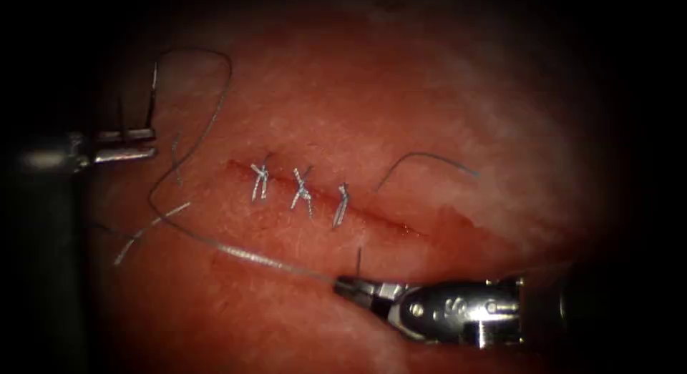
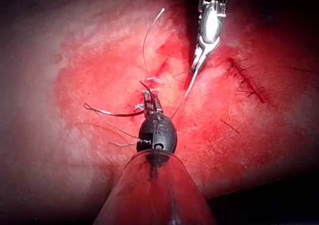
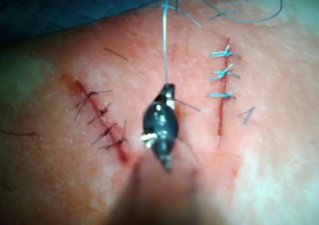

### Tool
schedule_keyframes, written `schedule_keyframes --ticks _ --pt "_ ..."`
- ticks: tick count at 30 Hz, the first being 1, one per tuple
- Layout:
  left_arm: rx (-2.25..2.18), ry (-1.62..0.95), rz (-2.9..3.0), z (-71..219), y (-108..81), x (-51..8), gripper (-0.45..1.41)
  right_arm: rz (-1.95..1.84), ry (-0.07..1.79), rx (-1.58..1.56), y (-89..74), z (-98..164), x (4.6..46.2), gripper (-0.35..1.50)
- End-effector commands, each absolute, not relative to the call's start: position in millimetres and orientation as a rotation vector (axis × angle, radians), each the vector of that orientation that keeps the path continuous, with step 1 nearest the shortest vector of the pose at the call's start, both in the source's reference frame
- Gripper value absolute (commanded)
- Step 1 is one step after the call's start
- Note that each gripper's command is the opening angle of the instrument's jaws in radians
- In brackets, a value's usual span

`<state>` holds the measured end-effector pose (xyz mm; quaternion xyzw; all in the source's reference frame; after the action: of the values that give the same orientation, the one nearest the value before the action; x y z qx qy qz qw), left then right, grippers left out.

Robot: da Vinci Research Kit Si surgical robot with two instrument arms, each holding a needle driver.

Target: Wound Closure

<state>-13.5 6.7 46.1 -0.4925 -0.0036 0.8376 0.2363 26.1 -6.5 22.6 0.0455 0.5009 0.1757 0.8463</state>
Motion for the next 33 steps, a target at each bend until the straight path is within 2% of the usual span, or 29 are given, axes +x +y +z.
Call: schedule_keyframes --ticks 1,17,19,20,21,23,25,28,33 --pt "-1.349 -0.017 2.295 47 5.6 -14.0 -0.45 0.368 1.061 0.107 -8.1 23 26.9 -0.35" --pt "-1.356 -0.014 2.298 47 5.4 -14.4 -0.45 0.349 1.083 0.155 -8.8 20 27.7 -0.35" --pt "-1.358 -0.015 2.298 47 5.4 -14.6 -0.45 0.353 1.086 0.151 -8.3 20 27.6 0.47" --pt "-1.361 -0.016 2.297 47 5.4 -14.7 -0.45 0.366 1.081 0.133 -8.1 20 27.5 1.16" --pt "-1.361 -0.016 2.297 47 5.4 -14.7 -0.45 0.368 1.086 0.13 -8.0 20 27.4 1.28" --pt "-1.362 -0.017 2.297 47 5.4 -14.6 -0.45 0.37 1.088 0.138 -7.9 20 26.8 1.41" --pt "-1.365 -0.014 2.303 47 5.4 -14.5 -0.45 0.365 1.092 0.146 -7.7 20 25.6 1.43" --pt "-1.366 -0.016 2.303 47 5.5 -14.3 -0.45 0.366 1.124 0.155 -6.8 19 22.8 1.4" --pt "-1.366 -0.015 2.303 47 5.5 -14.4 -0.45 0.5 1.32 0.222 -4.6 19 17.4 1.2"
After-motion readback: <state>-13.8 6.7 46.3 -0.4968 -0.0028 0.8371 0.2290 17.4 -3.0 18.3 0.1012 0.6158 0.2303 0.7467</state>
